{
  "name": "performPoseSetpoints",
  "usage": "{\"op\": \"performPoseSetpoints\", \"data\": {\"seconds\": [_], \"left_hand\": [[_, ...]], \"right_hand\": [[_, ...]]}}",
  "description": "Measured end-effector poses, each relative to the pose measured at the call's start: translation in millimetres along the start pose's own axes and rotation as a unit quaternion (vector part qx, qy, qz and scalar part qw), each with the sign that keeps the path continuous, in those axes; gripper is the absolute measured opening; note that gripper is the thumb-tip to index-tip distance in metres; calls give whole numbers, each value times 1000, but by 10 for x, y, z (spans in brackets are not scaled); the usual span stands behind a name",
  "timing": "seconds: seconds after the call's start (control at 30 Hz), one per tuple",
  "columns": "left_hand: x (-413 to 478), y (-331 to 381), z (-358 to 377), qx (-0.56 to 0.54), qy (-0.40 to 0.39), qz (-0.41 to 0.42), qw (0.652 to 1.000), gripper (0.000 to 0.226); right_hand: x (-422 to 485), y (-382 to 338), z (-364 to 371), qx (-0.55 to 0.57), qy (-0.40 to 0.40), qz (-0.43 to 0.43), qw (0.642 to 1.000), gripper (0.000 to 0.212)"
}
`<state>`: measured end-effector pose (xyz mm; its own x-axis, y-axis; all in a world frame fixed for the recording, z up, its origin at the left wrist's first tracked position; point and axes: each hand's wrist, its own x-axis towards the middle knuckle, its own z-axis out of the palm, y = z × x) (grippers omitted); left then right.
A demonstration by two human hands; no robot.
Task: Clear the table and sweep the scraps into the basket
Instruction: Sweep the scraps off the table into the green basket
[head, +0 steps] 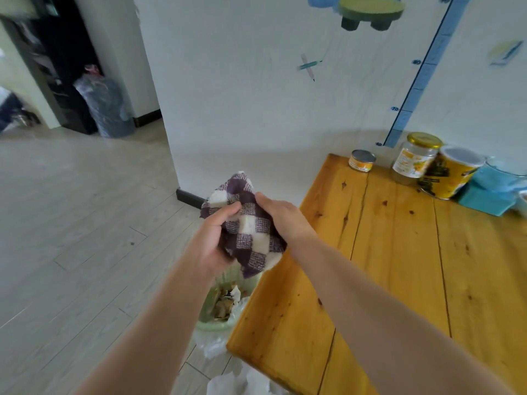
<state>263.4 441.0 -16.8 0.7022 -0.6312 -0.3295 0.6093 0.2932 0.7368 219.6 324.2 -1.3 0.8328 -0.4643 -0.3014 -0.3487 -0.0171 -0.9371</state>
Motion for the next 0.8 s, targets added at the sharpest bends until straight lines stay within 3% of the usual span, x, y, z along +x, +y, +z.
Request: {"op": "performPoseSetpoints", "data": {"seconds": [0.07,0.13,0.23,0.4,0.5,0.67,0.8], "left_hand": [[-8,-13,108,6,10,-4,1000,36],[-11,-41,212,27,19,-7,999,33],[-32,-100,396,53,8,-15,998,36],[-43,-349,795,73,-71,-40,994,42],[-41,-578,1116,74,-92,-48,992,28],[-29,-980,1652,36,-52,-53,997,29],[-101,-1296,1967,16,-46,-61,997,24]], "right_hand": [[-55,30,-129,70,-45,51,995,57],[-129,79,-288,95,-61,40,993,49],[-250,141,-570,66,-55,-15,996,37],[-569,126,-1113,-24,-2,-69,997,49],[-804,104,-1488,-26,15,-93,995,43],[-1136,257,-2131,168,-46,-28,984,50],[-1310,568,-2430,103,30,11,994,35]]}}
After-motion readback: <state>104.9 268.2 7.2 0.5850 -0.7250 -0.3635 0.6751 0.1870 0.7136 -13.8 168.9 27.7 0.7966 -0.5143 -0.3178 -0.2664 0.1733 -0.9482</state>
